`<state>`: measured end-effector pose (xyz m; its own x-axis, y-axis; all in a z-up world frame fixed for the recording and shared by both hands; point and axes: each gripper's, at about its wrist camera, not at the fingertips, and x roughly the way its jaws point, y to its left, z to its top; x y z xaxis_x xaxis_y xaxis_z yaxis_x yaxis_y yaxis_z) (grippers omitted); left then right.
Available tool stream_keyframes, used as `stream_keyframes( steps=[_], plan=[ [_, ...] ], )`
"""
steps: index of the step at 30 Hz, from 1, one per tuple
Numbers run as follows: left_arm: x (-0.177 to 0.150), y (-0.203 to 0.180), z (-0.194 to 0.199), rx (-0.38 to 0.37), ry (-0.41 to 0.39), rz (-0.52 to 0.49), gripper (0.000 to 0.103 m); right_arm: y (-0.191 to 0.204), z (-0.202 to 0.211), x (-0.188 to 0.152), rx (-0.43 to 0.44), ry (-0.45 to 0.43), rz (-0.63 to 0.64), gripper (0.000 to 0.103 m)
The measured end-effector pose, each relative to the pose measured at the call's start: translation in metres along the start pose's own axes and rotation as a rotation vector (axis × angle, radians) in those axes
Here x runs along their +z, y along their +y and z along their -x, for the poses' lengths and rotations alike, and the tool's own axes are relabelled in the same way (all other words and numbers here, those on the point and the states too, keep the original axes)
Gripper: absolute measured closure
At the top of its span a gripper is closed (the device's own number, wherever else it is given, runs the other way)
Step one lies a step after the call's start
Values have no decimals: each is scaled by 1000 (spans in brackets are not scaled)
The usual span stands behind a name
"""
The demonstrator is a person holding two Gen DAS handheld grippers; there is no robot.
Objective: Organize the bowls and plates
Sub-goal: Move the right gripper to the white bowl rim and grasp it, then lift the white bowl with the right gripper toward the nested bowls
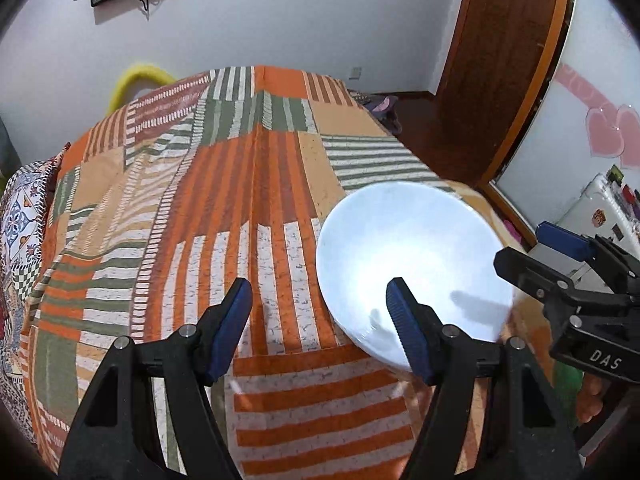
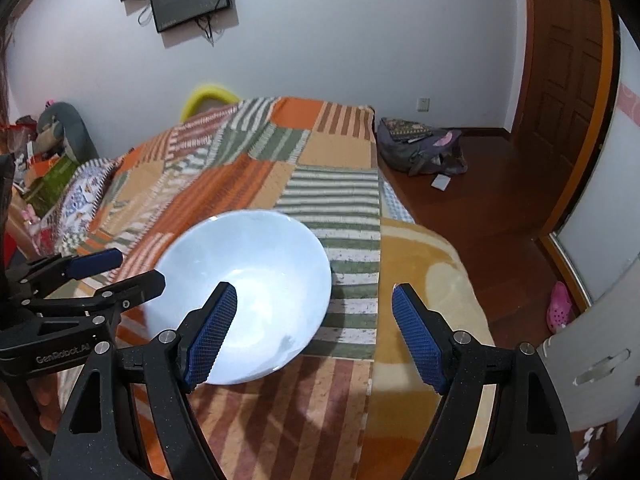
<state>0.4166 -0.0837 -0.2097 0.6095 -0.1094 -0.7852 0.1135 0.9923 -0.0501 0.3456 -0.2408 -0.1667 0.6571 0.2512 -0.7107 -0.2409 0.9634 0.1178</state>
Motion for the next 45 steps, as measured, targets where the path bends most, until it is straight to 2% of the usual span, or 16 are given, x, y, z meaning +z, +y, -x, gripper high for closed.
stream_keyframes(
  steps=[1, 3, 5, 7, 8, 10, 13, 14, 17, 25, 30, 45],
  plan=[
    [-1, -1, -4, 0, 2, -3, 36, -2, -4, -1, 5, 10, -8, 30],
    [-2, -1, -8, 0, 9, -6, 44, -6, -11, -2, 22, 36, -26, 44],
    [-2, 0, -15, -13, 35, -5, 57, -8, -18, -3, 47, 66, -40, 54],
    [-3, 1, -20, -21, 51, 0, 66, -8, -23, -5, 59, 83, -47, 59],
    [-3, 1, -22, -26, 55, 2, 70, -8, -24, -6, 65, 89, -49, 64],
    [-3, 3, -24, -44, 62, 14, 74, -7, -29, -9, 82, 106, -56, 71],
    [-3, 2, -25, -77, 64, 22, 86, -5, -32, -9, 117, 121, -68, 81],
    [-3, -1, -24, -74, 61, 12, 88, -4, -31, -9, 116, 121, -69, 83],
    [-3, -5, -24, -46, 57, -6, 88, 1, -31, -8, 91, 125, -56, 83],
    [-3, -2, -12, -68, 66, 19, 89, 3, -24, -5, 95, 143, -82, 84],
    [-4, -3, 8, -71, 45, 23, 89, 12, -6, -3, 79, 117, -62, 84],
    [-23, -1, 113, -76, -51, 28, 89, 46, 63, -4, 117, 14, -36, 84]
  ],
)
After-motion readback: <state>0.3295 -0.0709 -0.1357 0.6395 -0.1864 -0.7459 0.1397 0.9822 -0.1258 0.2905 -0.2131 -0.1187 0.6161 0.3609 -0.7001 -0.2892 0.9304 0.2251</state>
